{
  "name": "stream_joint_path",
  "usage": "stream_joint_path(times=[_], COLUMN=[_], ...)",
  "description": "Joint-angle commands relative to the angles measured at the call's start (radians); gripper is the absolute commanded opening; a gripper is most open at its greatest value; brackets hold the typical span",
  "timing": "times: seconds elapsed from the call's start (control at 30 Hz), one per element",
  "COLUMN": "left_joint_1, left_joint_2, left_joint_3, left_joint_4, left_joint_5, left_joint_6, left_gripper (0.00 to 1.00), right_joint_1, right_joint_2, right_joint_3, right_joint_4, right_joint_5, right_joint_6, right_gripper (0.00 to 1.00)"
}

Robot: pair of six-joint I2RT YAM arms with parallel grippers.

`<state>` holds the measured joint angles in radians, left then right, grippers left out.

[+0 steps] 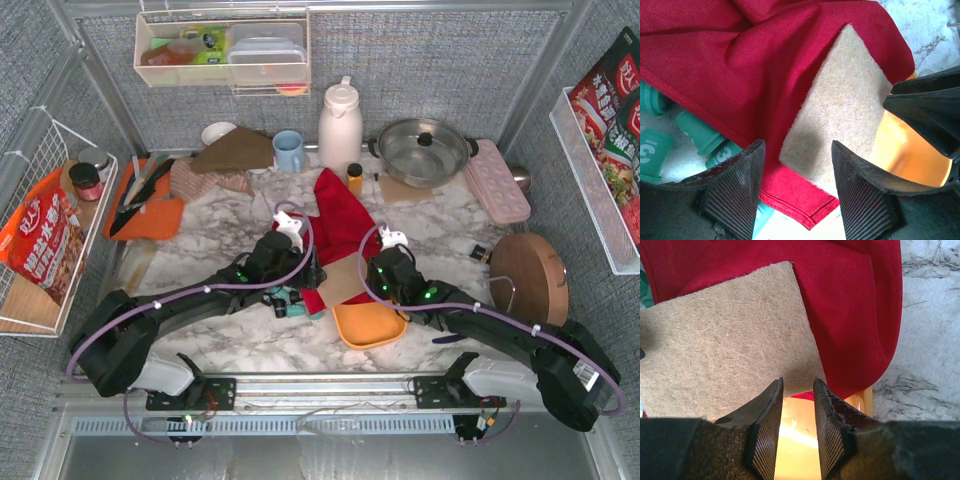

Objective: Mix the coffee capsules in the storage basket

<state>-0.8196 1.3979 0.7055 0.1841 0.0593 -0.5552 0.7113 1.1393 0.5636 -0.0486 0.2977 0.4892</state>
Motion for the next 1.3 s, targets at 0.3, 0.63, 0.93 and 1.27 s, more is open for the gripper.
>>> stream_joint_path(times=[0.3,0.63,0.93,1.27], left_joint_1=[0.006,0.007,0.007,0.007], left_joint_2=[0.007,0.019,0.001,-0.016], left_joint_3=[-0.008,-0.002,0.000,0.039], left_joint_4=[0.057,0.062,0.078,0.023], left_joint_5=[0.046,0.063,0.078,0.069], left_joint_6=[-0.011,-0.017,-0.029,-0.016], left_gripper=[0.63,0.55,0.33,0.00], right_joint_1=[0.001,0.000,0.001,0.000], right_joint_2=[0.034,0.040,0.045,0.009], right_joint_3=[0.023,0.021,0.018,0.028], right_joint_4=[0.022,0.026,0.027,-0.003], right_joint_5=[0.006,0.007,0.006,0.010], right_joint_6=[-0.006,-0.005,-0.001,-0.004], right_gripper=[0.35,0.35,0.35,0.35])
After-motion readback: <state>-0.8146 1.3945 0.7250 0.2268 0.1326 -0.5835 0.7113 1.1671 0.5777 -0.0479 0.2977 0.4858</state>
